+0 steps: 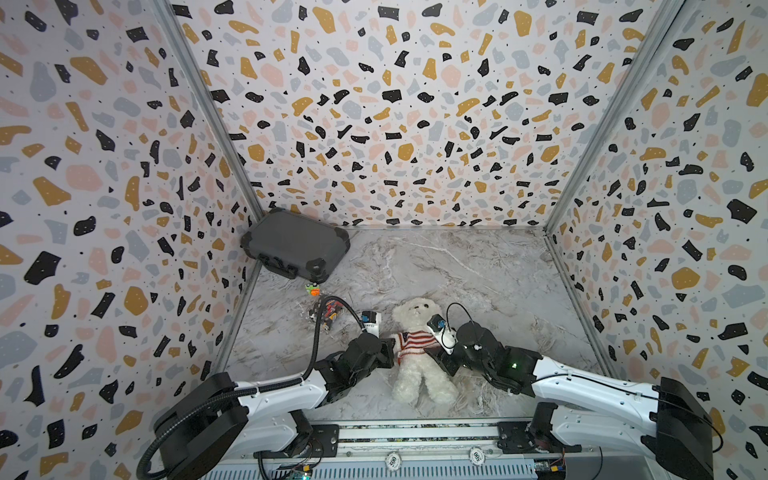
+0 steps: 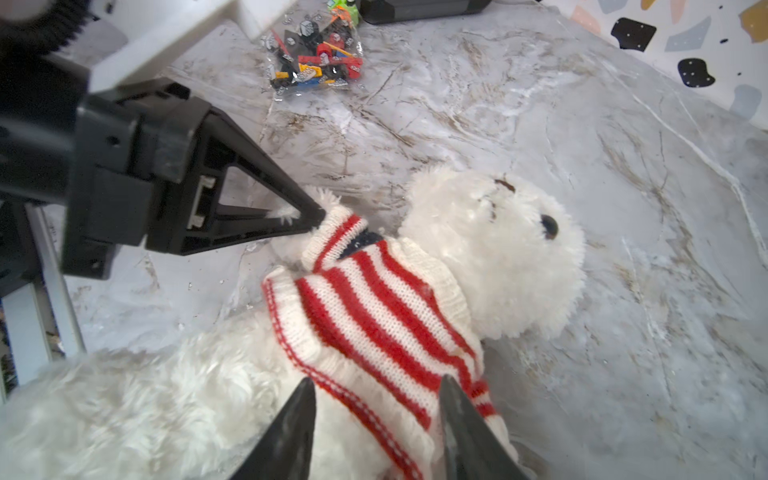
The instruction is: Dress the teddy bear
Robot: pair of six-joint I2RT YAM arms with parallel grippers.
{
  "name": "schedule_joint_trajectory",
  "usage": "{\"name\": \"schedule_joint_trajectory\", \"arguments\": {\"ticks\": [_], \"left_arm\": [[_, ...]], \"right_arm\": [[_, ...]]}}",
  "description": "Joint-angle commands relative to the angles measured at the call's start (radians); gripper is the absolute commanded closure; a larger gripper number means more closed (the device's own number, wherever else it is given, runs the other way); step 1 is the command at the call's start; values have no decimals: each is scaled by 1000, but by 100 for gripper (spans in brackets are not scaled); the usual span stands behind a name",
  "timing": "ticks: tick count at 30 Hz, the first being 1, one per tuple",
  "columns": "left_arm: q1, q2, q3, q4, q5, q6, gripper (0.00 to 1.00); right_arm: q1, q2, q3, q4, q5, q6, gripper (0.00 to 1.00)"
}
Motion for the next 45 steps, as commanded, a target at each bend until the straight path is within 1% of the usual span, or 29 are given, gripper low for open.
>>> {"name": "schedule_joint_trajectory", "arguments": {"ticks": [1,4,6,11,14,16,29,31,34,39,40,45], "left_arm": [[5,-7,32,11,10,23,100],[4,-6,30,14,10,21,100],[4,-8,26,20,11,18,100],[5,-8,32,21,12,15,100],[5,-7,34,19,12,17,100],[4,-5,34,19,13,17,100],[5,-7,37,33,20,14,100],[5,-7,39,34,21,15,100],[4,-7,40,34,23,16,100],[6,-7,40,34,23,14,100],[5,-7,40,34,23,14,100],[5,-15,40,32,22,11,100]], "right_arm": [[-11,-7,25,-23,-25,6,48],[-16,-5,11,-14,-26,14,48],[-19,-5,4,-12,-30,16,50],[-28,5,-15,-12,-44,24,63],[-30,-3,-28,-7,-45,33,67],[-34,-5,-35,-6,-47,38,68],[-41,5,-64,6,-56,60,70],[-42,6,-66,8,-54,63,67],[-41,5,-68,15,-51,67,60],[-43,26,-70,30,-59,67,58],[-42,28,-70,31,-62,67,60],[-41,9,-78,31,-50,71,79]]}}
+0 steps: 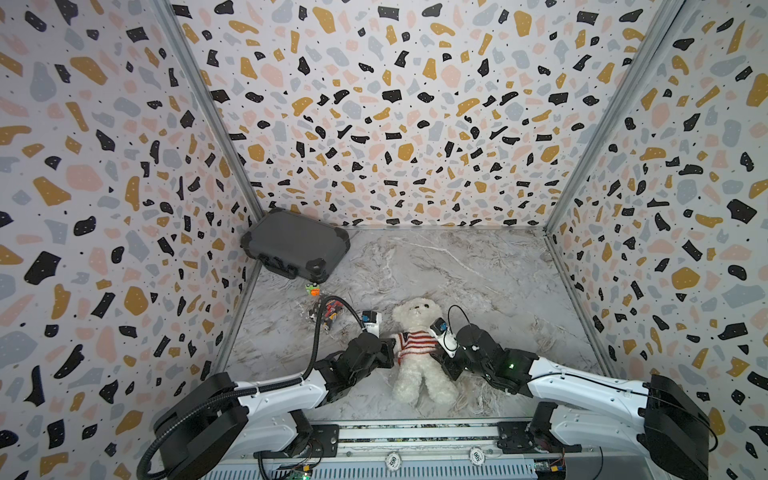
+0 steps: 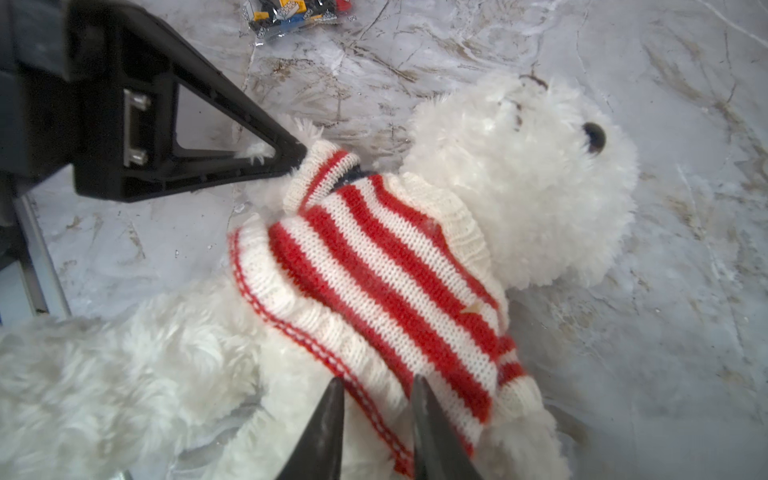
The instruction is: Dress the teddy bear
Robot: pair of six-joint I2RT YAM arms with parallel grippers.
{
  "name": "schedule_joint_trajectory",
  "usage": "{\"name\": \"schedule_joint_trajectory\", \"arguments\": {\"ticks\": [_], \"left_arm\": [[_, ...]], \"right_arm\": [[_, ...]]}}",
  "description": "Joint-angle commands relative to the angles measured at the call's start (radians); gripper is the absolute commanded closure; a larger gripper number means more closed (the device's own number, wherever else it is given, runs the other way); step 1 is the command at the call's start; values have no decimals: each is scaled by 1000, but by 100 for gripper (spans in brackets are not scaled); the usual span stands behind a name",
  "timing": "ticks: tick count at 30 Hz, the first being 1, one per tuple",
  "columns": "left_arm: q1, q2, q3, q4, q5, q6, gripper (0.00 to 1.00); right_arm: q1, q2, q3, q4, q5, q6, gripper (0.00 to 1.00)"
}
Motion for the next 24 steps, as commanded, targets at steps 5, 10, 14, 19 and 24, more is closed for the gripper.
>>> {"name": "schedule_joint_trajectory", "arguments": {"ticks": [5,10,14,19,24], "left_arm": [[5,-32,27,36,-9,-7,100],[9,-53,13,40,-24,-25,100],[13,-66,10,34,-33,-26,100],[14,-70,9,32,-29,-25,100],[15,-59,18,12,-31,-6,100]], "right_arm": [[-4,-33,-26,14,-18,25,92],[4,-38,-48,25,-35,44,100],[15,-45,-60,26,-33,57,100],[20,-41,-60,39,-31,61,100],[20,-77,-39,19,-7,49,91]]}}
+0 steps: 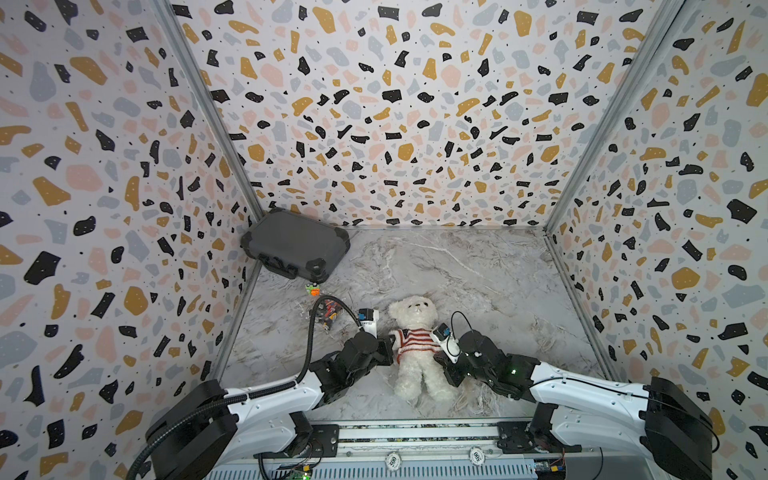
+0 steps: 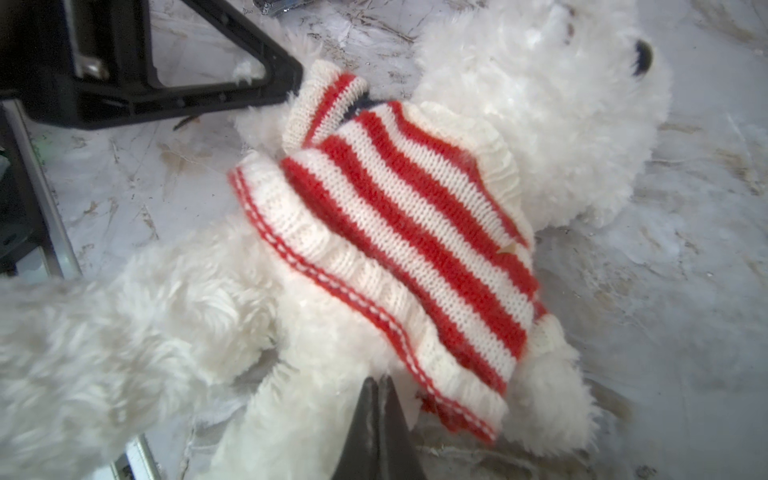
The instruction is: Dress the teddy bear
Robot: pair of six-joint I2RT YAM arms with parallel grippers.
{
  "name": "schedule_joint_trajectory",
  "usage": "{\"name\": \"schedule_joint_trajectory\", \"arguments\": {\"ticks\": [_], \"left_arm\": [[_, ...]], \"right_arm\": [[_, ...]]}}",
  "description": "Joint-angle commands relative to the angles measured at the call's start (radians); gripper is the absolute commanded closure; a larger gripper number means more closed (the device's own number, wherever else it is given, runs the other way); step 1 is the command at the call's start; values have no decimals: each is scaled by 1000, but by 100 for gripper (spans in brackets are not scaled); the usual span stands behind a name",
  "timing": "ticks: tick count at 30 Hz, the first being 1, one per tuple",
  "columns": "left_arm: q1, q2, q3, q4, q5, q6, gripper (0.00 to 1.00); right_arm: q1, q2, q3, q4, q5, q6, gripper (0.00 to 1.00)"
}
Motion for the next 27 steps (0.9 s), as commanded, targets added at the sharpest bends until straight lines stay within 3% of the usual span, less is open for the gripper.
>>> {"name": "schedule_joint_trajectory", "arguments": {"ticks": [1,7,11,16,27], "left_arm": [[6,0,18,14,-18,20,100],[6,11,32,2,-15,30,100],[6,12,36,-6,-14,30,100],[6,16,43,-7,-10,33,100],[7,-21,47,-25,-4,24,100]], "right_arm": [[6,-56,27,-10,27,2,87],[1,-131,61,-50,67,-13,67],[-22,-106,87,-29,49,-44,63],[-79,-42,118,62,-56,-59,56],[-96,71,132,159,-147,-70,47]]}}
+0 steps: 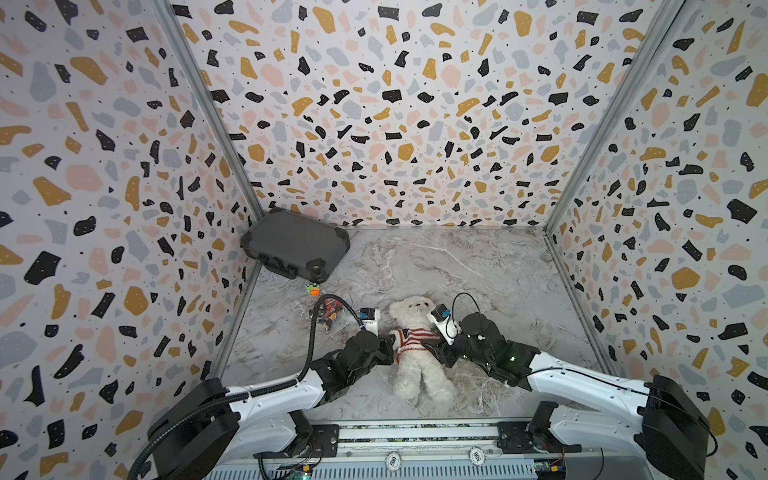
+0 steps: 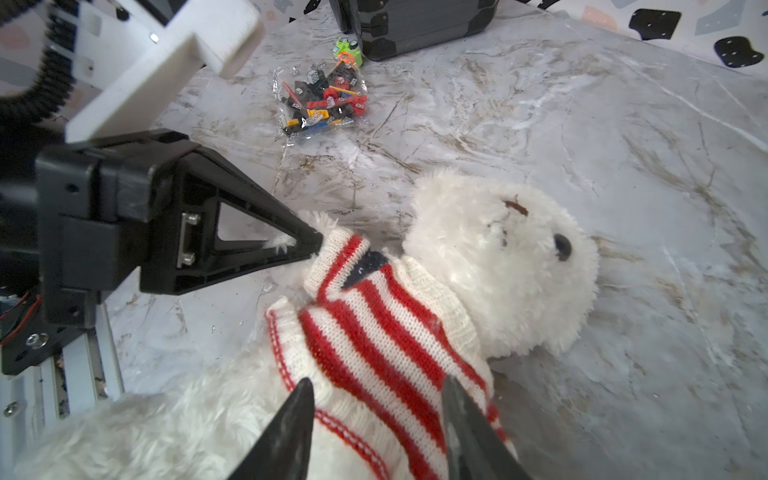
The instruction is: Dress the teddy bear
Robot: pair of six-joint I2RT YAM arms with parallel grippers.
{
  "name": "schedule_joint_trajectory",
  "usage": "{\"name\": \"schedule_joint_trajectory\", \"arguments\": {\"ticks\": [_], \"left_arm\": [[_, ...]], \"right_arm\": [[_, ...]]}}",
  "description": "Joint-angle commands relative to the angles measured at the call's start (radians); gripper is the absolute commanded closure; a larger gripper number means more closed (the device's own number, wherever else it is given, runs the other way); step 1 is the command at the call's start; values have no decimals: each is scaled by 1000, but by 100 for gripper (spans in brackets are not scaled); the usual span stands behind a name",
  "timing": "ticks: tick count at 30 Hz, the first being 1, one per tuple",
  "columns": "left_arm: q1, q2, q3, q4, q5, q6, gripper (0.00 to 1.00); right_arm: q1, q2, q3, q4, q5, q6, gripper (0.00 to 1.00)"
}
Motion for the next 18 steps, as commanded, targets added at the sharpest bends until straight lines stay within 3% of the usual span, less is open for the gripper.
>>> {"name": "schedule_joint_trajectory", "arguments": {"ticks": [1,6,18], "left_arm": [[6,-39,33,-6,-5,9,100],[6,-67,48,-22,-2,4,100],[7,-147,48,-63,-61,-65,100]], "right_arm": [[-9,12,26,49,-54,-9,45],[10,-2,45,42,-86,-4,40],[231,-112,35,-85,80,7,35]]}}
